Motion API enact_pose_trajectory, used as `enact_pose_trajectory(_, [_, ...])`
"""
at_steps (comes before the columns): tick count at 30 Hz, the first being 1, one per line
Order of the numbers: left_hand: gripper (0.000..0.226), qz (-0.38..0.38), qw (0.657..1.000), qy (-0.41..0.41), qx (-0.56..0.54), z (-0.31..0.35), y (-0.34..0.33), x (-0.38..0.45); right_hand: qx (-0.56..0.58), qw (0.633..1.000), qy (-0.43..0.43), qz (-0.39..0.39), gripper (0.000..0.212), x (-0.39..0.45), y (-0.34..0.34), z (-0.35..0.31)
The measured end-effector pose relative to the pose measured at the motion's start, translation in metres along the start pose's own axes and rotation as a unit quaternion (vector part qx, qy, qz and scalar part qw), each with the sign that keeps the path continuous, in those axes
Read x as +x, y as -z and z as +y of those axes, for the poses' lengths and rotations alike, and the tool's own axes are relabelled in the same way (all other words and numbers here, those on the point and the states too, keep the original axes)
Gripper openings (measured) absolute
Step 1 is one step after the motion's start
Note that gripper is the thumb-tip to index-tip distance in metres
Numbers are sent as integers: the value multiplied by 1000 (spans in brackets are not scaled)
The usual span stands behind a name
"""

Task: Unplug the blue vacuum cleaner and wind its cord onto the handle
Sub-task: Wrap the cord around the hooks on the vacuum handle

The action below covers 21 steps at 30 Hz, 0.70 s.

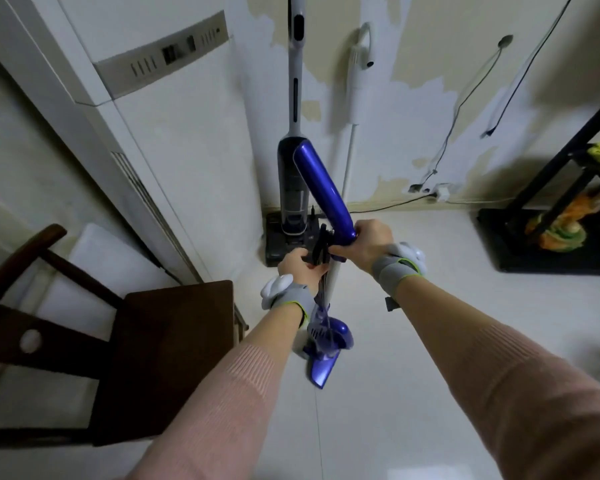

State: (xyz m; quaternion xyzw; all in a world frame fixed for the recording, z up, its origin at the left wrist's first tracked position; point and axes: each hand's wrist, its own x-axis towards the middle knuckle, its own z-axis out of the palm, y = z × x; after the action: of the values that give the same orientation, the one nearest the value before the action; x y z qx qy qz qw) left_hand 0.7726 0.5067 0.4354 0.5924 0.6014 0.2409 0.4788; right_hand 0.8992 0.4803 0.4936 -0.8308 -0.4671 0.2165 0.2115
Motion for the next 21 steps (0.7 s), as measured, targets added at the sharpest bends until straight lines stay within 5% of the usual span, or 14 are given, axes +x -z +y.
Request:
enact_pose_trajectory(4, [25, -43, 993, -43, 99, 8, -8, 13, 8, 996, 62, -60, 39, 19, 19, 11])
enact_pose_trajectory(10, [48, -68, 987, -58, 131, 26, -39, 34, 125, 974, 160, -103, 31, 68, 39, 20])
enact_pose_trajectory(21, [32, -93, 947, -73, 299, 130, -117, 94, 106, 982, 156, -31, 31, 145, 112, 80])
